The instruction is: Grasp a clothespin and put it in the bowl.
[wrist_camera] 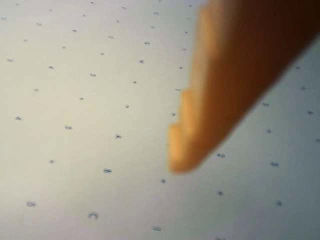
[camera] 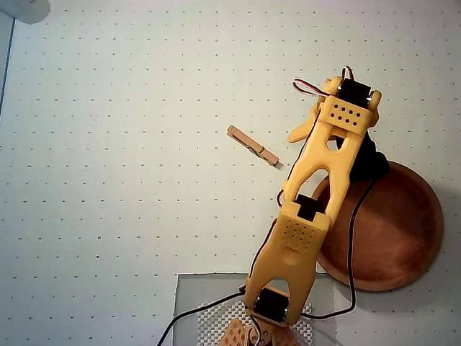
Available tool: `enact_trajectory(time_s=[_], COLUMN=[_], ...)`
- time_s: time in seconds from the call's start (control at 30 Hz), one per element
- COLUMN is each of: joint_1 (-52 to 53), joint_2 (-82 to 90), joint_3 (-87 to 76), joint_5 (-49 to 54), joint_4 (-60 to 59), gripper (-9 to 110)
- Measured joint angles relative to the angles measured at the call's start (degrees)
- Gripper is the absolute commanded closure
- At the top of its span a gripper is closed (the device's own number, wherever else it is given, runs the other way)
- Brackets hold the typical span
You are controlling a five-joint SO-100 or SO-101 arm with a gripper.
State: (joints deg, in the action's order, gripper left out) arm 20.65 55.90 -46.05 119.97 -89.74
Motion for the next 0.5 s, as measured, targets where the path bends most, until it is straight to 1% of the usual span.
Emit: enact_trajectory(time_s=[0.07,0.2,0.33,0.4,0.5], joint_1=[-0.44,0.18,-0.35,-0.35,-1.93], joint_2=[0.00,0.00,0.00,0.00,0.00], joint_3=[0.00,0.00,0.00,0.00,0.00], joint_5=[0.00,1.32,7.56,10.46,12.04], joint_4=[0.00,-3.69,-8.09,-8.26,-7.47], gripper=[59,59,58,58,59])
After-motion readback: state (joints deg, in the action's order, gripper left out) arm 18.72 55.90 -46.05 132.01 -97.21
